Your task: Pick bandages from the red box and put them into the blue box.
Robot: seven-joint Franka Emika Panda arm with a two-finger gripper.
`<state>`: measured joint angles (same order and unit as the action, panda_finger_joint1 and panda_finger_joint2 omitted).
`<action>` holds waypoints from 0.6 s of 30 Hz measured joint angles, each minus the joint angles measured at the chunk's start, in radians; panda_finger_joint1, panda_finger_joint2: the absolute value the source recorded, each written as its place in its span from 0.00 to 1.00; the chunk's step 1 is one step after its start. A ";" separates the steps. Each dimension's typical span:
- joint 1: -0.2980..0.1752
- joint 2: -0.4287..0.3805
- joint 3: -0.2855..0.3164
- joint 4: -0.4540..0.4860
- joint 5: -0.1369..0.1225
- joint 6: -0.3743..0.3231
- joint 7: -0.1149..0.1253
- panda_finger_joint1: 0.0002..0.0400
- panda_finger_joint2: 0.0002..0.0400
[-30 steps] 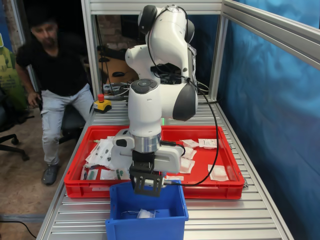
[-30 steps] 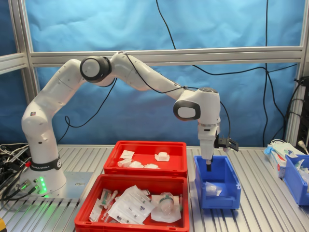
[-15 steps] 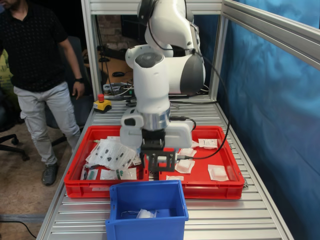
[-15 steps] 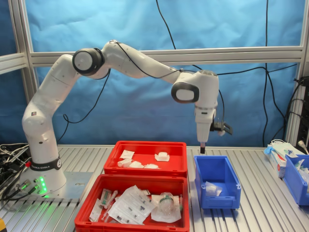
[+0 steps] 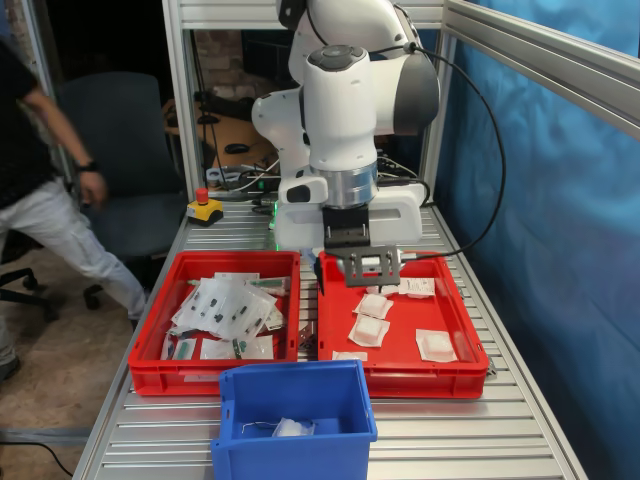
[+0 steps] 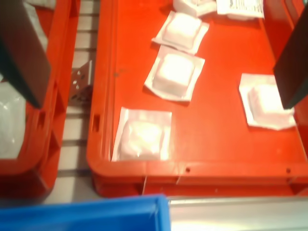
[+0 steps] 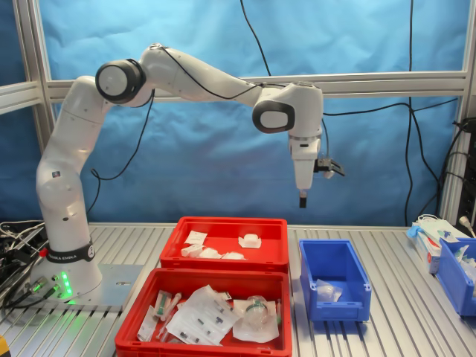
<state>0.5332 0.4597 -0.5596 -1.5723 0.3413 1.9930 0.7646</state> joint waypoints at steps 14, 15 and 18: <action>0.048 -0.141 0.000 -0.220 -0.058 0.113 -0.034 1.00 1.00; 0.050 -0.148 0.000 -0.234 -0.060 0.125 -0.035 1.00 1.00; 0.053 -0.168 0.000 -0.276 -0.067 0.155 -0.037 1.00 1.00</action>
<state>0.5864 0.2918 -0.5598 -1.8478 0.2744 2.1484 0.7274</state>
